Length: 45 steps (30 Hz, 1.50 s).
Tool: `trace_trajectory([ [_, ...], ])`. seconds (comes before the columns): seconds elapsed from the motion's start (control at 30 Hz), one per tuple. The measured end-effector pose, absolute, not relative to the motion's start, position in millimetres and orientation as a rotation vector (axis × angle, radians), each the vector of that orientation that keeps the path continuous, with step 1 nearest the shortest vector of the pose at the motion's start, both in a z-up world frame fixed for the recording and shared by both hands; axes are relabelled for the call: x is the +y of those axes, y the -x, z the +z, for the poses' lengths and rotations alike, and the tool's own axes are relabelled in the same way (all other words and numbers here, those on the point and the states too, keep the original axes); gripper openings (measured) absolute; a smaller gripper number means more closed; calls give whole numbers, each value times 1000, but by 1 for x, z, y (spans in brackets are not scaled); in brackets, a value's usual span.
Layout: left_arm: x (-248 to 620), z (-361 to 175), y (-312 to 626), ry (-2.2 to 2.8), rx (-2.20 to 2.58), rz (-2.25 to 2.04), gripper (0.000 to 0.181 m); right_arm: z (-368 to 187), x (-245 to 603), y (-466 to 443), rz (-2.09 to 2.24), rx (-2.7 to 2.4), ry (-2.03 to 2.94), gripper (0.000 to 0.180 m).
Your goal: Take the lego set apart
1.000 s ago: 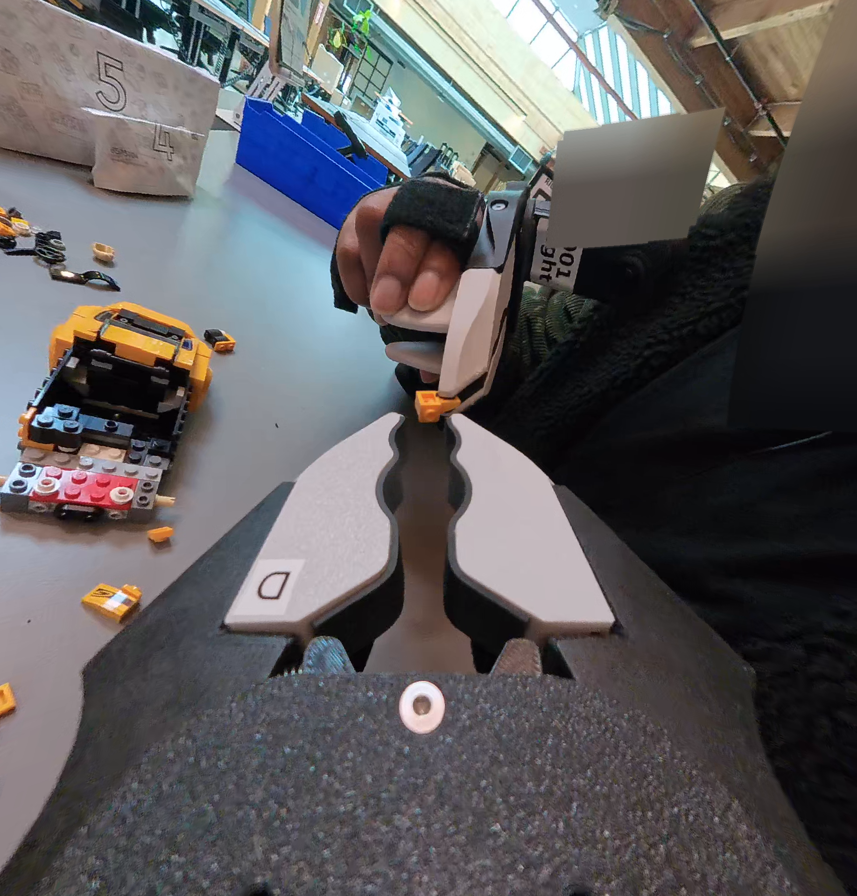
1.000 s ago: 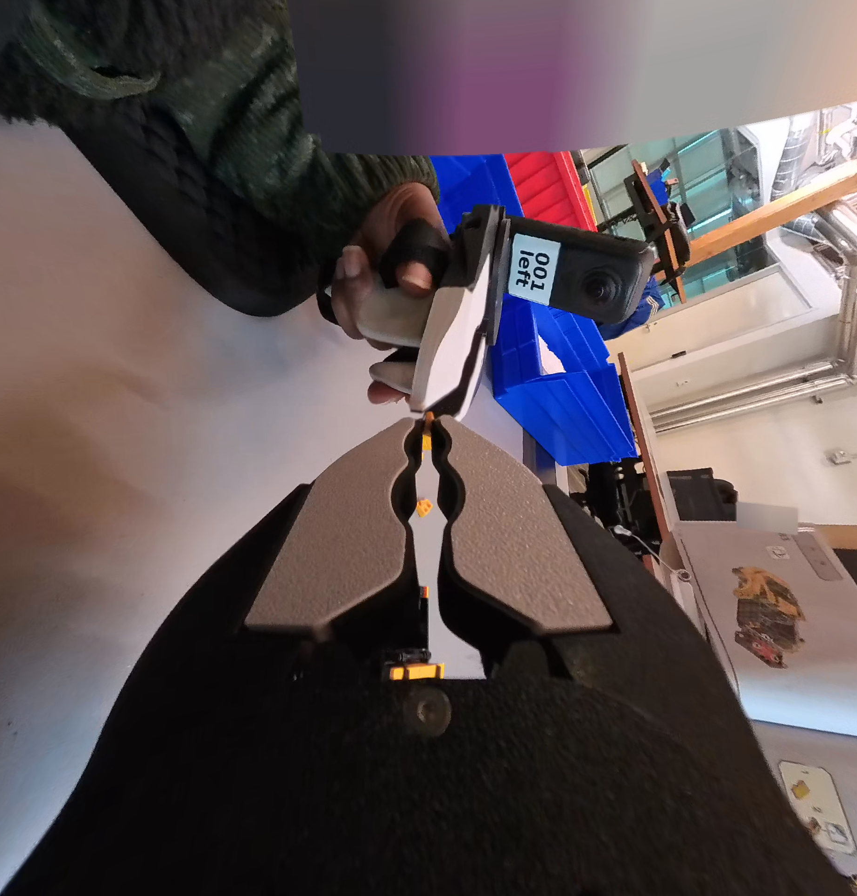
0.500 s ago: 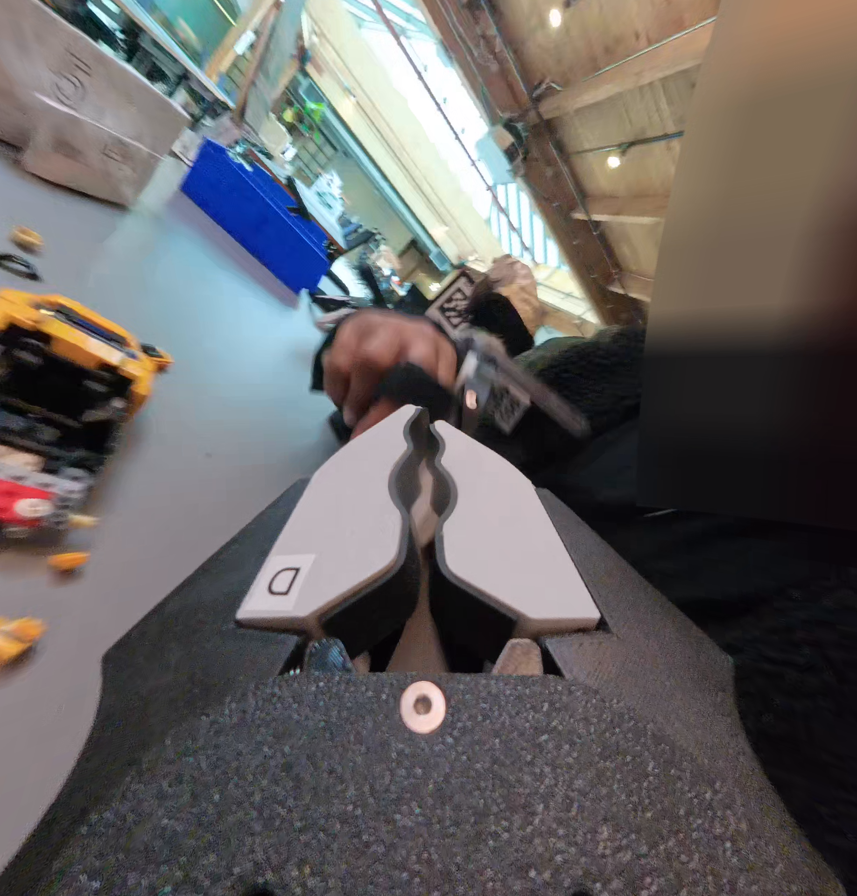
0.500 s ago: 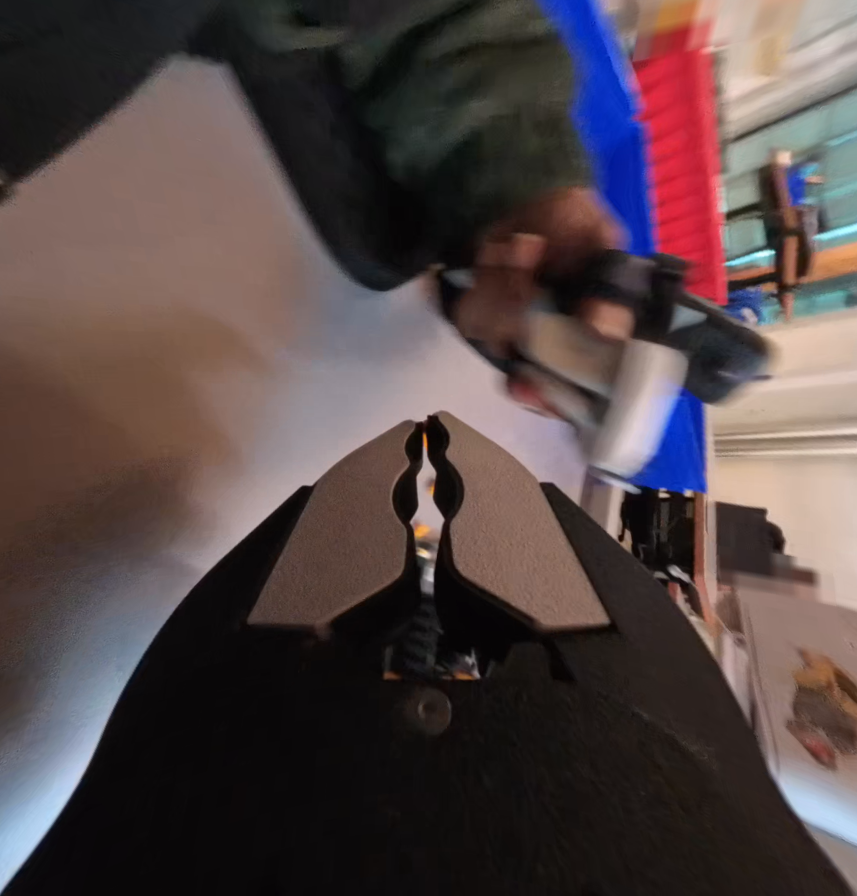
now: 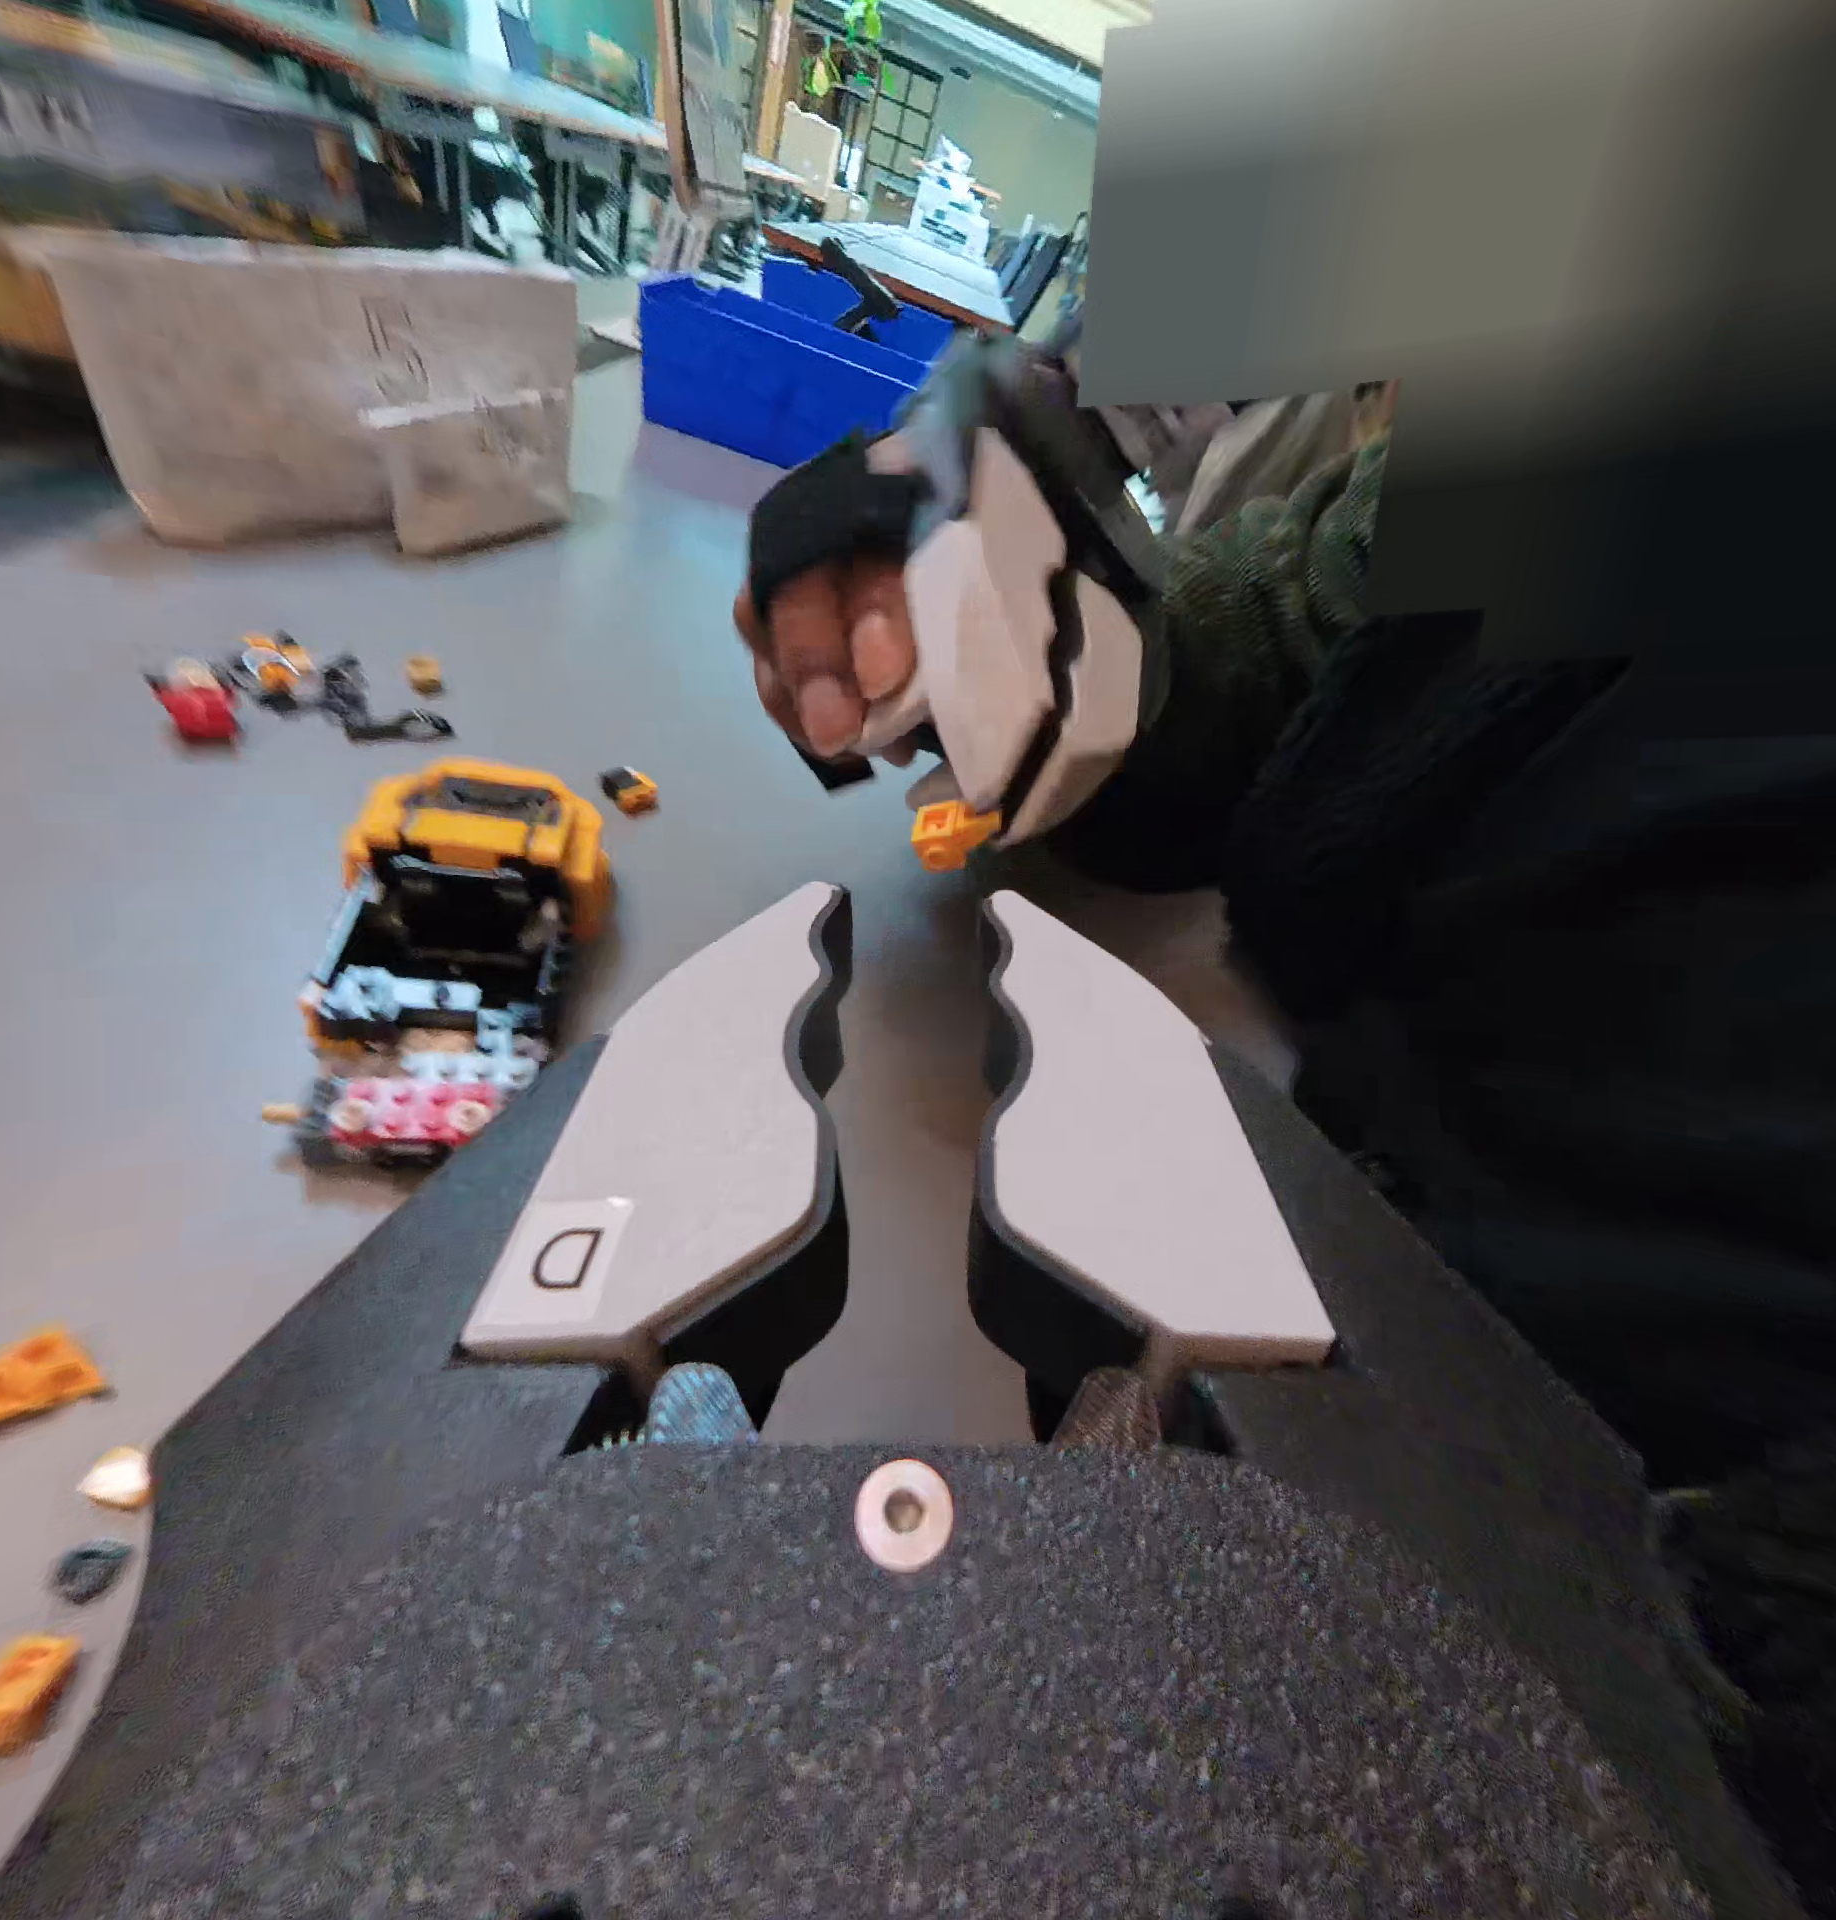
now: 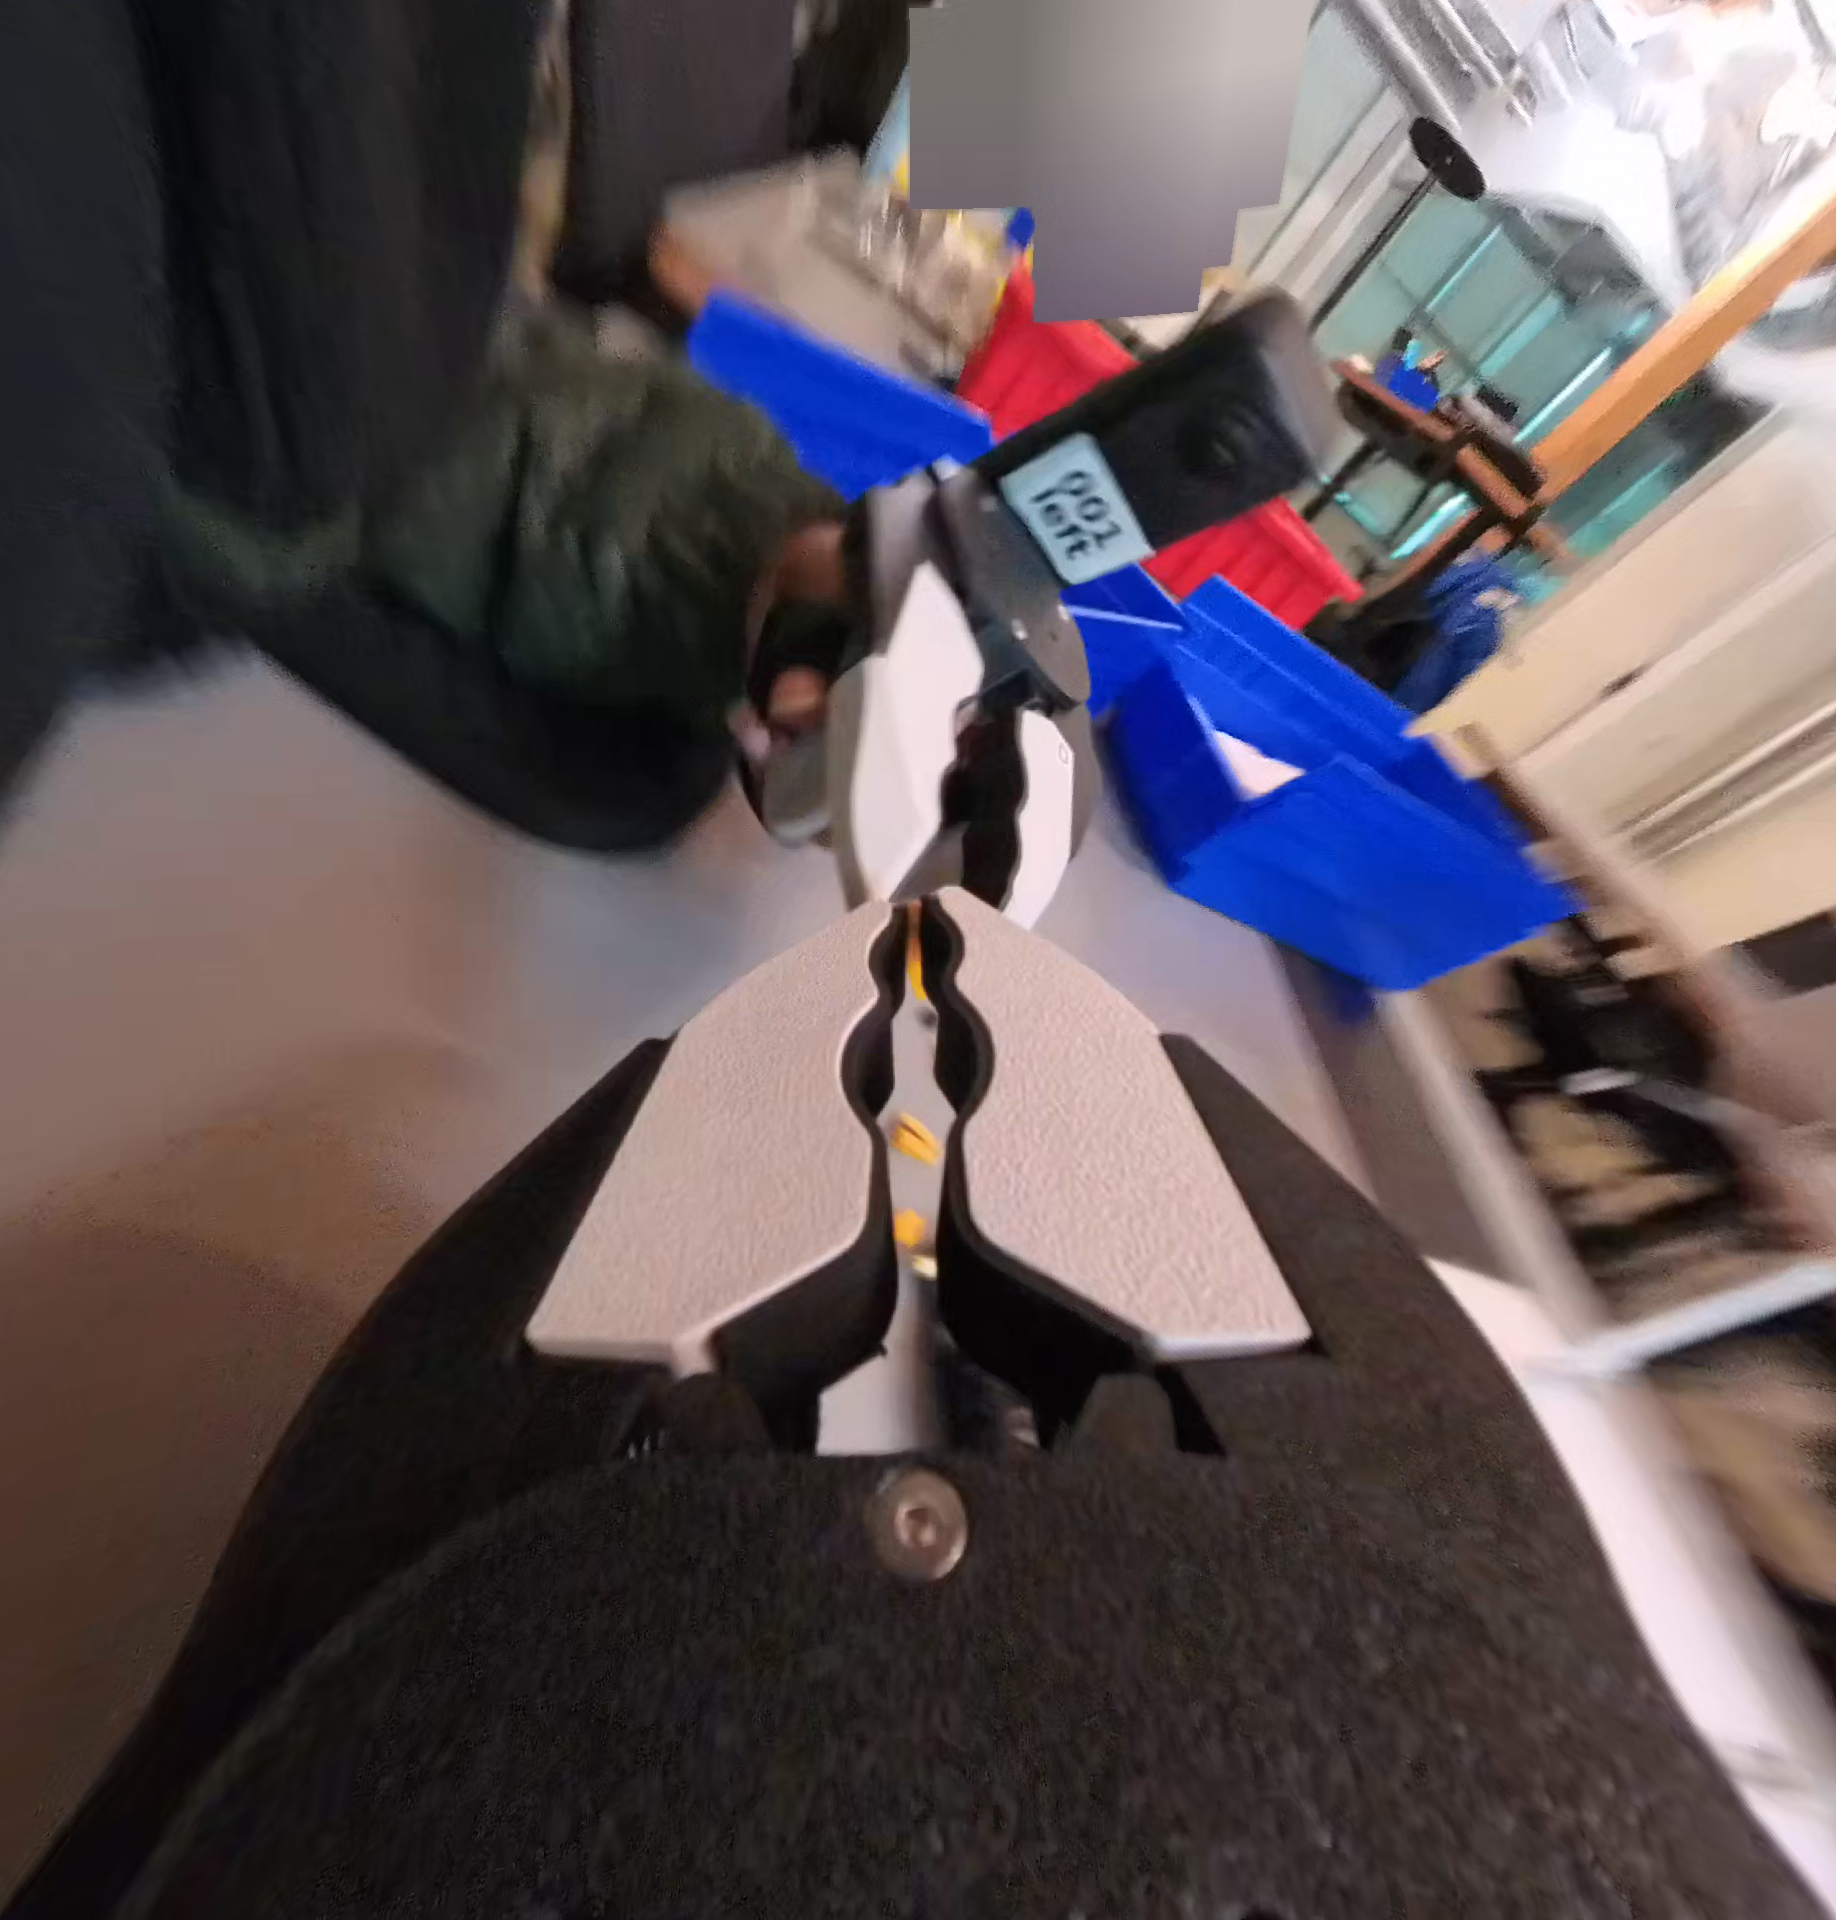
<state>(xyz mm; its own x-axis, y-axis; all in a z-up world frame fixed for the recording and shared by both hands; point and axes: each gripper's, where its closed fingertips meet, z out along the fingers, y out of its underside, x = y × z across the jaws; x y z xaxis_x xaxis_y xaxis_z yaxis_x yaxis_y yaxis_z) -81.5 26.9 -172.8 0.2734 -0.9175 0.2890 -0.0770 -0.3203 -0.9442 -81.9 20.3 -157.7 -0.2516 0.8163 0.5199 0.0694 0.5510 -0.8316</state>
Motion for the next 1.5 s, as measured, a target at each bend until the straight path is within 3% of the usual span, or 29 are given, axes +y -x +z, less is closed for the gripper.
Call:
trace_trajectory([
  [0.23,32,-161,76,1523,1007,-805,19,-143,30,85,1791,-1366,1245,2],
  [0.33,28,-161,73,1532,1031,-807,8,-147,25,88,1907,-1350,1302,2],
  [0.6,23,-161,73,1557,1026,-889,9,-149,25,84,2128,-1315,1391,2],
  [0.87,15,-162,68,1647,960,-1157,8,-151,17,78,2097,-1431,1310,1],
  [1.03,10,-158,65,1657,871,-1398,8,-147,7,73,1720,-1627,1079,1],
  [1.5,5,-158,60,1631,824,-1586,9,-150,1,61,1354,-1800,839,1],
])
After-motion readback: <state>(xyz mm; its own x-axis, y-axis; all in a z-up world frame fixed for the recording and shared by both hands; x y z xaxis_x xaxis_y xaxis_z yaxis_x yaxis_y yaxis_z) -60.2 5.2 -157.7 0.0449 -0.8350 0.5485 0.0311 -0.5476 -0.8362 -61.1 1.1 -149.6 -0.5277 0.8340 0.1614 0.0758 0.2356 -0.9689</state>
